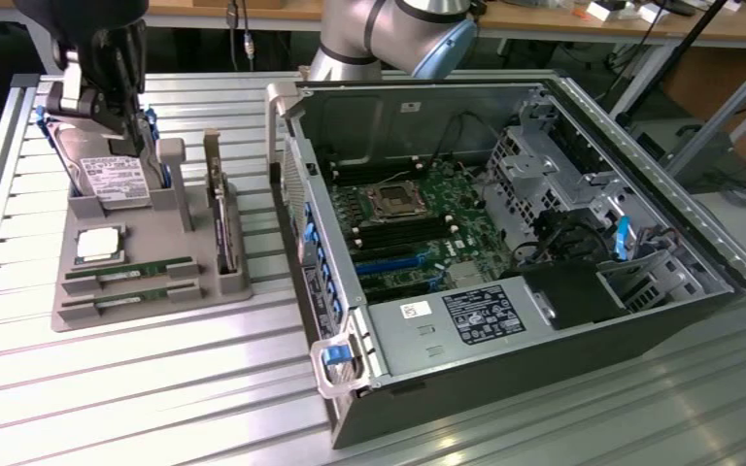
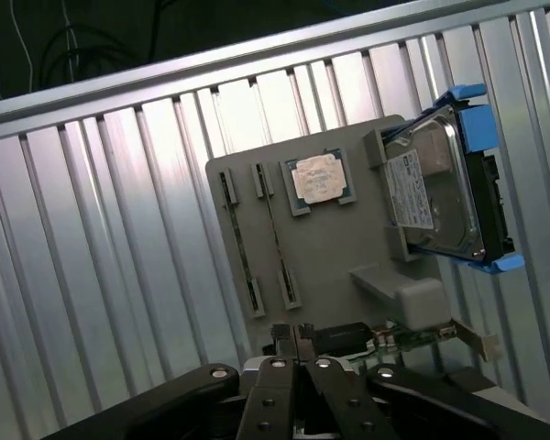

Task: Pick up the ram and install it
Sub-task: 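Pick up the ram and move it above insertion slot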

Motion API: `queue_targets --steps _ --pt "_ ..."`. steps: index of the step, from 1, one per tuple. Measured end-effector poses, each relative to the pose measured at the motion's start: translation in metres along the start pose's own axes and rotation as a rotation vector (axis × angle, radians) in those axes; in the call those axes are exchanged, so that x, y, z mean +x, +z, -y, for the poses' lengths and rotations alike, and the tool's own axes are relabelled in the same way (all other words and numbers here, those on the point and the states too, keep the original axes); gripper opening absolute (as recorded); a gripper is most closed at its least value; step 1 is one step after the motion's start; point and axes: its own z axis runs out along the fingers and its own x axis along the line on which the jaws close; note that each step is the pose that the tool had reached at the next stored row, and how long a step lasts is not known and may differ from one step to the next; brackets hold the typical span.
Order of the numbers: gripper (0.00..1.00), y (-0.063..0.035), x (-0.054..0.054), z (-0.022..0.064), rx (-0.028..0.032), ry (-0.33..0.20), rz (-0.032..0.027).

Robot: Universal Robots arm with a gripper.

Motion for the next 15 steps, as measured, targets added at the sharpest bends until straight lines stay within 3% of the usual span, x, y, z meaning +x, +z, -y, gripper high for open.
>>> queue_targets --steps 7,12,13,14,15 --pt "0.1 0.0 0.0 0.0 -0.0019 -0.074 -0.003" --pt "0.1 0.0 0.0 0.0 -0.0019 -0.074 -0.003" --pt "0.16 0.0 0.0 0.0 -0.0019 -0.074 -0.003" --pt "0.3 0.0 0.0 0.0 -0.0018 -0.074 -0.003" --pt "0.3 0.0 0.0 0.0 -0.0018 -0.074 -0.003"
